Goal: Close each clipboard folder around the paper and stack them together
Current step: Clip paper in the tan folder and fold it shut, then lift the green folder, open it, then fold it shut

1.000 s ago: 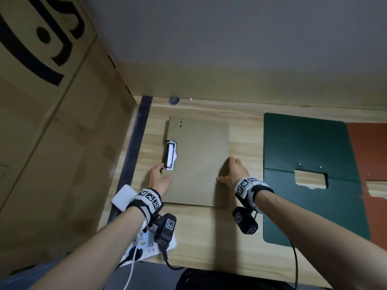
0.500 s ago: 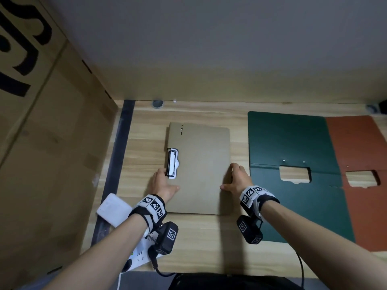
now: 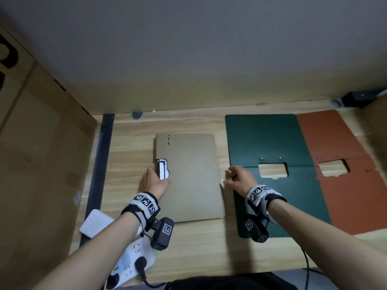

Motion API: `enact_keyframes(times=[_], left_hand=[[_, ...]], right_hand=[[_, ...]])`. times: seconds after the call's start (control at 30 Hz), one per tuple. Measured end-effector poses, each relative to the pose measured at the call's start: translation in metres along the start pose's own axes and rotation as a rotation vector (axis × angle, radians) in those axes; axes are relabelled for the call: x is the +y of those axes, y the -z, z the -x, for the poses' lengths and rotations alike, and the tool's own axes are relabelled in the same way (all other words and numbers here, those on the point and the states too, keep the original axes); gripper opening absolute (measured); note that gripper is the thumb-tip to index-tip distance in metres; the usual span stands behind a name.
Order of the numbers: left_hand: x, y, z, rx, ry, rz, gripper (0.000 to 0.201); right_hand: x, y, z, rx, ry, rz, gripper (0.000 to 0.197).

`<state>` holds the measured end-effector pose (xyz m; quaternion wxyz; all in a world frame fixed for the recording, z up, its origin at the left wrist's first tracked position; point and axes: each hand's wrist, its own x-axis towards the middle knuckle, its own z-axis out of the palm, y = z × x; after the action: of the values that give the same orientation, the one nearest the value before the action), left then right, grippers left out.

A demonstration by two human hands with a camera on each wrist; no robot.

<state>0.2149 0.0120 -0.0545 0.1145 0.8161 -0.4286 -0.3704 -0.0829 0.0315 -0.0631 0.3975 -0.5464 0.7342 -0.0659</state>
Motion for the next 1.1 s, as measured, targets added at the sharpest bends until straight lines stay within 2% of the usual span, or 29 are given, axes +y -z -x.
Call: enact_keyframes(times=[0.07,0.13,0.23,0.37,0.47,0.63,0.73,0.8,0.9,1.07,1.1], left_hand=[[0.018,0.0,0.001,0.094,-0.035,0.069,0.052],[0.037,-0.007,0.003,0.107,-0.083,0.18,0.052],[0.065,-0.031,0.011,-0.04,-0.154,0.314,0.045],[0.1,-0.076,0.032,-0.263,-0.176,0.272,0.038],[0.117,-0.105,0.044,-0.357,-0.152,0.219,0.042],[0.152,-0.154,0.052,-0.435,-0.048,0.159,0.052],[0.162,-0.176,0.048,-0.407,-0.035,0.175,0.033],[0.165,-0.187,0.042,-0.372,0.007,0.185,0.032],[0.171,-0.195,0.037,-0.307,0.081,0.213,0.015],[0.178,-0.193,0.051,-0.24,0.049,0.292,0.025],[0.178,-0.195,0.051,-0.245,0.034,0.315,0.036]], right_hand=[[0.016,0.02,0.003,0.072,0.01,0.036,0.048],[0.034,0.042,0.006,0.125,0.0,0.052,0.044],[0.066,0.069,0.011,0.189,-0.031,0.085,0.036],[0.106,0.095,0.018,0.257,-0.07,0.129,0.032],[0.127,0.109,0.021,0.261,-0.104,0.161,0.038],[0.167,0.136,0.022,0.201,-0.162,0.186,0.063],[0.185,0.141,0.023,0.139,-0.152,0.18,0.064],[0.194,0.141,0.024,0.105,-0.137,0.18,0.067],[0.204,0.141,0.023,0.094,-0.123,0.184,0.07],[0.206,0.145,0.024,0.097,-0.122,0.15,0.069],[0.204,0.146,0.025,0.099,-0.125,0.141,0.069]])
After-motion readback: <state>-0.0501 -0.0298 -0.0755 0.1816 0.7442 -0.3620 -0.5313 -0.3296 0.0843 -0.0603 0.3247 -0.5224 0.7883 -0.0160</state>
